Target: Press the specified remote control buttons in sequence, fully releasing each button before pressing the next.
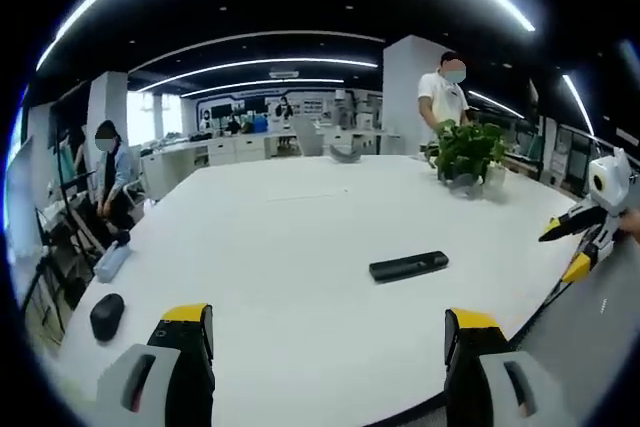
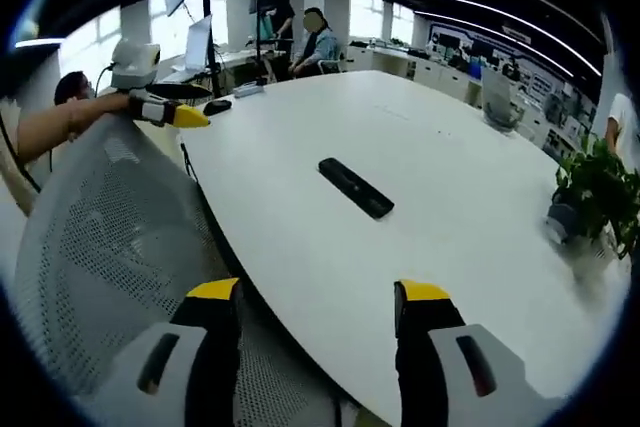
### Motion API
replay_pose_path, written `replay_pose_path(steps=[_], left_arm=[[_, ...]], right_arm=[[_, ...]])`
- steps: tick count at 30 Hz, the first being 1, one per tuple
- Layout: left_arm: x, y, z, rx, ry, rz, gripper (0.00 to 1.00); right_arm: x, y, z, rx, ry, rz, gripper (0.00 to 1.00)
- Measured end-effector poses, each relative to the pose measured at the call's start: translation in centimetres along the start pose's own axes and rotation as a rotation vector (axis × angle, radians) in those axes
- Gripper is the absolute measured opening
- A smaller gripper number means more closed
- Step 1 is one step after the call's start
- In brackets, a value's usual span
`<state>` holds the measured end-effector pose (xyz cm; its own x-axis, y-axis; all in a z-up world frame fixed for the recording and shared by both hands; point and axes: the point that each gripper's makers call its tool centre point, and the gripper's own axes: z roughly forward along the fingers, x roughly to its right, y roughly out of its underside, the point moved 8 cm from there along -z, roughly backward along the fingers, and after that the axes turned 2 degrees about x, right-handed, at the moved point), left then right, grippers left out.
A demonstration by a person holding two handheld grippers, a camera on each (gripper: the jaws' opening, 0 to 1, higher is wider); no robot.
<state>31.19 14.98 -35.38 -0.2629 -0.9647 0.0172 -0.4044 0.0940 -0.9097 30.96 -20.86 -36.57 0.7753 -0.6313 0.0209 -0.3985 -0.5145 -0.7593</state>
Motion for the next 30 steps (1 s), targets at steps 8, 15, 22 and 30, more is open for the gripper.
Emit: replay_pose_path(steps=[8, 15, 22, 30], left_arm=[[1.1, 0.5, 0.6, -0.064, 0.114, 0.01, 1.0], [1.4, -0.2, 0.3, -0.001, 0.14, 0.034, 1.0], [0.6, -0.3, 0.1, 0.042, 0.154, 0.022, 1.0], [2.1, 0.0, 0.6, -0.047, 0.343, 0.02, 1.0]], right_arm=[[1.6, 0.1, -0.7, 0.036, 0.107, 0.101, 0.64], [2.0, 0.0, -1.1, 0.055, 0.153, 0.121, 0.63], [1.5, 0.1, -1.0, 0.027, 0.137, 0.087, 0.61], [1.8, 0.5, -1.0, 0.011, 0.146, 0.123, 0.61]])
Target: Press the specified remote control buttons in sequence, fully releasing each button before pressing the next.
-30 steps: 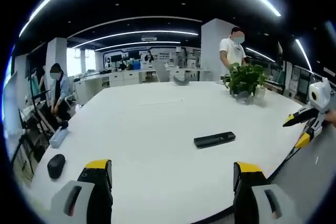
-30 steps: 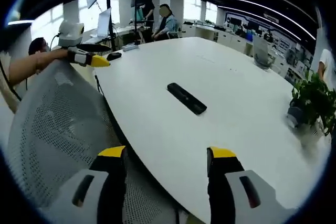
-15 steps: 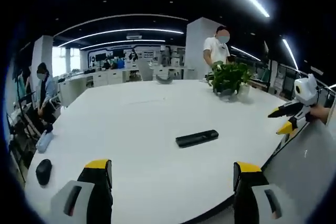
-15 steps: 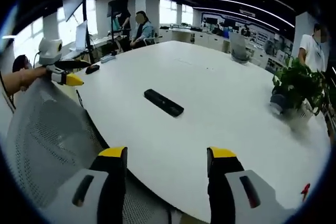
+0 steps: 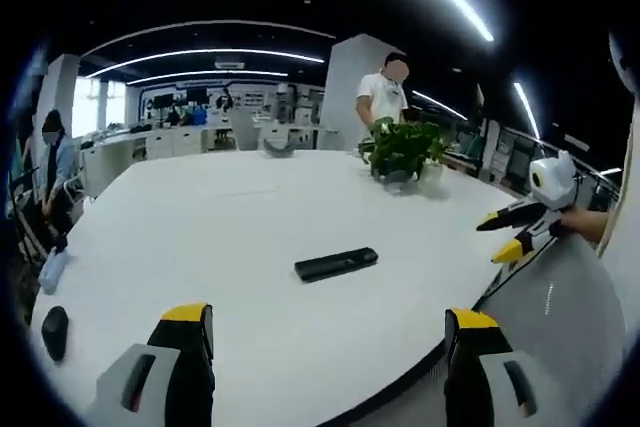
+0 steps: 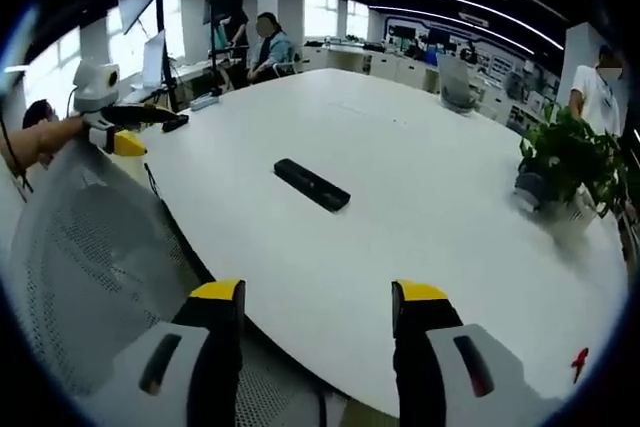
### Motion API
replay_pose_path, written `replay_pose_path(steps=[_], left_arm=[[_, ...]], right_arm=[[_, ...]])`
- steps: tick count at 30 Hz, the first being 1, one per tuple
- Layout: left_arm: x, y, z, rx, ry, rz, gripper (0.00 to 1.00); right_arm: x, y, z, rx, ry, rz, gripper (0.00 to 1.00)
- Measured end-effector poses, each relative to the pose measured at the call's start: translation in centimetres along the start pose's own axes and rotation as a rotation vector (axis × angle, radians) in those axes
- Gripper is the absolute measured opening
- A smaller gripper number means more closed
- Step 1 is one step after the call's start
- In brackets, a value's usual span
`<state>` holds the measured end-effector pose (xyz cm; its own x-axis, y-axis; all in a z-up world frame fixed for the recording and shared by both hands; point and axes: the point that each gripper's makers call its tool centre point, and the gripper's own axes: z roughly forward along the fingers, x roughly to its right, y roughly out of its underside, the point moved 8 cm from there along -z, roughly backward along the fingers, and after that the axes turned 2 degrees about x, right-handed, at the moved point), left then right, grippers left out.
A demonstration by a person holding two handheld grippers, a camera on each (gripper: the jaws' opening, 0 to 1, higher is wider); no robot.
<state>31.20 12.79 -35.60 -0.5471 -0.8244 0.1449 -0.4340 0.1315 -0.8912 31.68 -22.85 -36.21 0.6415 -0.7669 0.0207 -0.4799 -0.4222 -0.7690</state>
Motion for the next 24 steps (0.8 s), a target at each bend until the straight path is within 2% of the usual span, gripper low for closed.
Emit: replay_pose_path(steps=[2, 6, 9, 13, 15, 17, 20, 22, 24], left_arm=[[-0.1, -0.6, 0.3, -0.033, 0.024, 0.043, 1.0], [-0.1, -1.7, 1.3, -0.054, 0.073, 0.055, 1.0], [0.0, -2.2, 2.8, -0.095, 0.098, 0.126, 1.0], [0.4, -2.4, 4.8, -0.113, 0.119, 0.166, 1.0], [0.7, -2.4, 5.6, -0.13, 0.154, 0.176, 1.0], [0.8, -2.4, 6.5, -0.171, 0.179, 0.228, 1.0], [0.6, -2.2, 7.6, -0.215, 0.184, 0.283, 1.0], [0.1, -2.3, 8.4, -0.209, 0.178, 0.251, 1.0], [0.1, -2.4, 9.0, -0.181, 0.175, 0.18, 1.0]], right_arm=[[0.1, 0.0, 0.0, -0.002, 0.009, -0.005, 0.61], [0.1, 0.1, 0.0, -0.01, 0.016, -0.006, 0.61], [0.3, 0.1, -0.1, -0.007, 0.024, 0.004, 0.6], [0.5, 0.3, -0.2, -0.018, 0.045, 0.012, 0.6], [0.4, 0.5, -0.1, -0.04, 0.047, -0.003, 0.59], [0.5, 0.5, -0.1, -0.043, 0.051, -0.011, 0.59], [0.6, 0.5, -0.1, -0.04, 0.055, -0.002, 0.59], [0.6, 0.5, -0.1, -0.041, 0.055, 0.011, 0.59], [0.6, 0.6, -0.1, -0.047, 0.054, 0.01, 0.59]])
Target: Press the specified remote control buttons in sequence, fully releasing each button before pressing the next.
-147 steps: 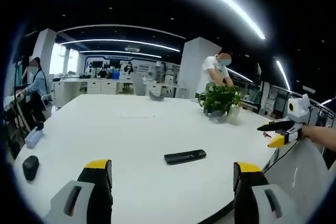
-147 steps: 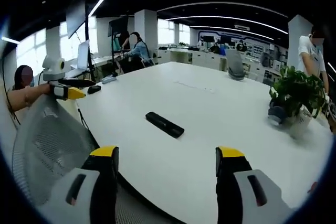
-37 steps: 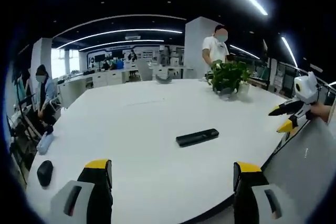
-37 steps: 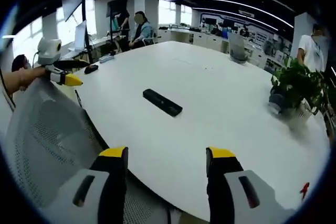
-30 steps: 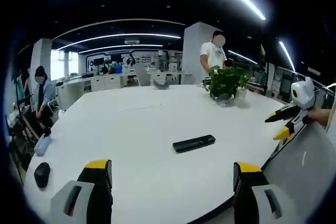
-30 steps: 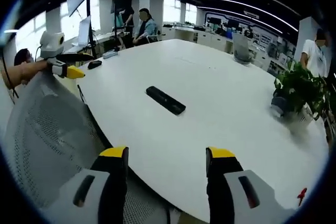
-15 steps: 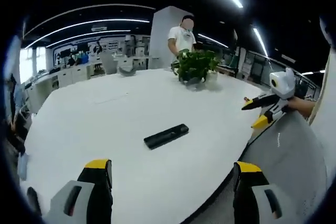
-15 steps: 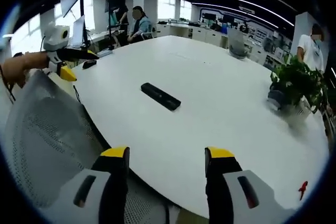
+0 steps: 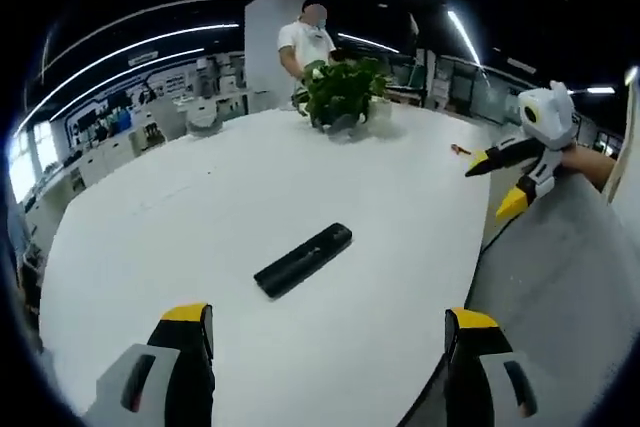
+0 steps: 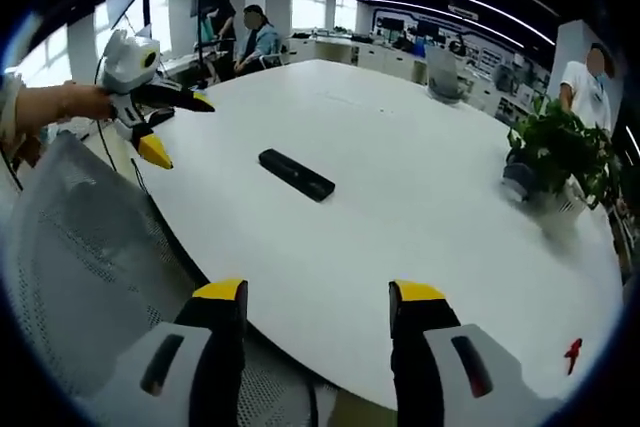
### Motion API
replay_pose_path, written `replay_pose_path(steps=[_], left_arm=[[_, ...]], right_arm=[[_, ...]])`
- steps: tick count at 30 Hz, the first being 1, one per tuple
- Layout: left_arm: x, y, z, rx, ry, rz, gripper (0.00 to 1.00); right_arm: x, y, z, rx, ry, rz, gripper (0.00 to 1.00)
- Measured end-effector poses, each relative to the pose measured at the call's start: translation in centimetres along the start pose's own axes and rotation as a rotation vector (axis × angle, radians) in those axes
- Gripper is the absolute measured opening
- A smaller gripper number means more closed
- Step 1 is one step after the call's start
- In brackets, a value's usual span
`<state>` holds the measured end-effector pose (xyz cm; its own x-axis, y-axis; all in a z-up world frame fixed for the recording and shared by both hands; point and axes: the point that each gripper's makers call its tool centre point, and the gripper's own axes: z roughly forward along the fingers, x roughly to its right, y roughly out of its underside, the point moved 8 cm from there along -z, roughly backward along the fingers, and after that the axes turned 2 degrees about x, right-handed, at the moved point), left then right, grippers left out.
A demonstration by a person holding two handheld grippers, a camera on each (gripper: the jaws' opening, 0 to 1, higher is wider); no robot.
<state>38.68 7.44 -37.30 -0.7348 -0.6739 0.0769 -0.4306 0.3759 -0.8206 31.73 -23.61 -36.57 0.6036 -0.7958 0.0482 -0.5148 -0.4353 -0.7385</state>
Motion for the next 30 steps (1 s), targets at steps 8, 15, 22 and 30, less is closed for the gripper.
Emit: replay_pose_path(steps=[8, 15, 22, 30], left_arm=[[-1.0, 0.1, 2.5, -0.039, 0.002, -0.007, 1.0], [-1.6, 0.8, 4.4, -0.101, 0.022, -0.018, 1.0], [-2.9, 0.5, 5.5, -0.172, 0.033, 0.059, 1.0], [-3.6, 0.1, 6.7, -0.3, 0.053, 0.253, 1.0]], right_arm=[[-0.2, 0.2, 0.2, -0.038, -0.003, -0.039, 0.58], [-0.2, 0.4, 0.3, -0.052, -0.009, -0.035, 0.58], [-0.1, 0.5, 0.3, -0.061, -0.01, -0.019, 0.57], [0.0, 0.6, 0.3, -0.07, -0.01, -0.011, 0.56]])
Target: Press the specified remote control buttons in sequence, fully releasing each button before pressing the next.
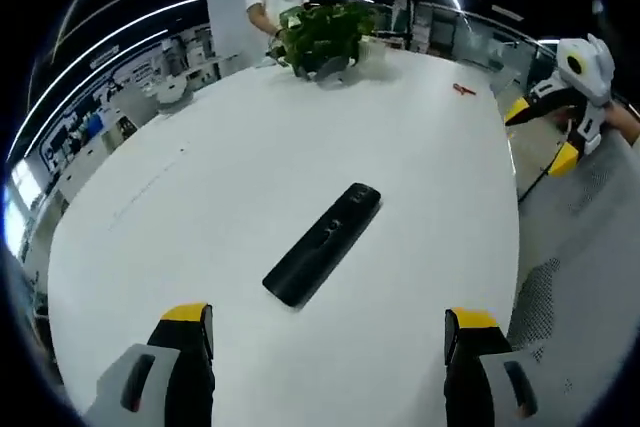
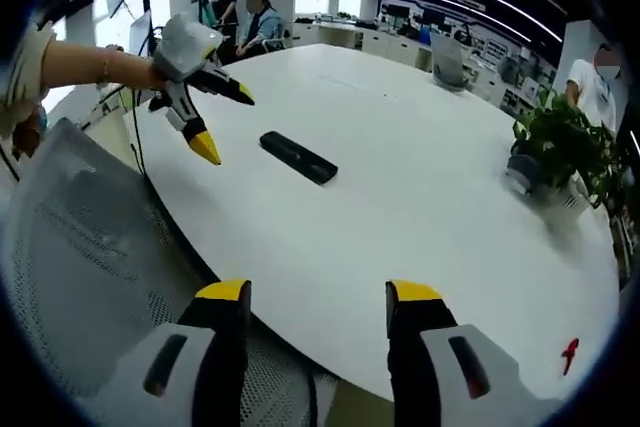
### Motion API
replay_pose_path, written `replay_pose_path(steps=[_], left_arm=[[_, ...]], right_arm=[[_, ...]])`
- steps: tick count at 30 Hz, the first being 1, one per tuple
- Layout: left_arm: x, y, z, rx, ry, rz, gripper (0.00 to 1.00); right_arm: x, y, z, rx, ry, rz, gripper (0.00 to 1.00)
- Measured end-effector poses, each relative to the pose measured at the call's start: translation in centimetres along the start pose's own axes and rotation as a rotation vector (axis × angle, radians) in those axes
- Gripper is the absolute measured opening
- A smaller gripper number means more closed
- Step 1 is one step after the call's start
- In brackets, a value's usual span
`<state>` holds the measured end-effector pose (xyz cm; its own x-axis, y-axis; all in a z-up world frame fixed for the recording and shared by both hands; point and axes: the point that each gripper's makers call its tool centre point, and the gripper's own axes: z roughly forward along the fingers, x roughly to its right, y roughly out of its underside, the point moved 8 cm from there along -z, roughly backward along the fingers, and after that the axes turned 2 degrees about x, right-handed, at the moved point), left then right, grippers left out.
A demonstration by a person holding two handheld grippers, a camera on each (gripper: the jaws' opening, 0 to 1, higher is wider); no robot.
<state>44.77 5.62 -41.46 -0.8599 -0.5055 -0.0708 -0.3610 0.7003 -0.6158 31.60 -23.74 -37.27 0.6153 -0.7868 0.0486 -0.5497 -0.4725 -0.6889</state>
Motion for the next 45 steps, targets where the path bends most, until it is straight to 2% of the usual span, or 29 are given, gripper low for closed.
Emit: replay_pose_path(steps=[7, 12, 14, 19, 24, 33, 36, 40, 41, 43, 45], left_arm=[[-0.5, -1.1, 1.5, -0.04, 0.054, 0.078, 1.0], [-1.3, -2.3, 2.2, -0.16, 0.134, 0.243, 1.0], [-1.6, -3.0, 2.4, -0.169, 0.135, 0.288, 1.0], [-2.2, -4.2, 3.1, -0.161, 0.16, 0.292, 1.0], [-2.5, -4.2, 4.1, -0.194, 0.187, 0.326, 1.0], [-3.1, -3.8, 5.9, -0.244, 0.242, 0.343, 1.0], [-3.2, -3.9, 6.2, -0.282, 0.273, 0.375, 1.0], [-3.8, -4.4, 6.6, -0.291, 0.284, 0.386, 1.0], [-3.9, -4.5, 6.7, -0.294, 0.289, 0.385, 0.99], [-4.0, -4.8, 6.8, -0.301, 0.303, 0.399, 0.89], [-3.9, -4.9, 6.9, -0.3, 0.306, 0.416, 0.83]], right_arm=[[0.2, 0.2, 0.0, -0.013, 0.011, 0.003, 0.55], [0.5, 0.4, -0.1, -0.016, 0.024, 0.036, 0.54], [0.5, 0.4, -0.1, -0.021, 0.023, 0.041, 0.54], [0.5, 0.6, 0.0, -0.036, 0.025, 0.037, 0.53], [0.7, 0.7, 0.0, -0.042, 0.037, 0.055, 0.53], [0.9, 1.0, 0.1, -0.071, 0.044, 0.068, 0.52], [0.9, 1.2, 0.1, -0.081, 0.049, 0.074, 0.52], [0.9, 1.3, 0.2, -0.092, 0.047, 0.074, 0.51], [0.9, 1.3, 0.2, -0.095, 0.047, 0.073, 0.51], [0.9, 1.4, 0.2, -0.102, 0.047, 0.071, 0.51], [1.0, 1.4, 0.2, -0.104, 0.049, 0.071, 0.51]])
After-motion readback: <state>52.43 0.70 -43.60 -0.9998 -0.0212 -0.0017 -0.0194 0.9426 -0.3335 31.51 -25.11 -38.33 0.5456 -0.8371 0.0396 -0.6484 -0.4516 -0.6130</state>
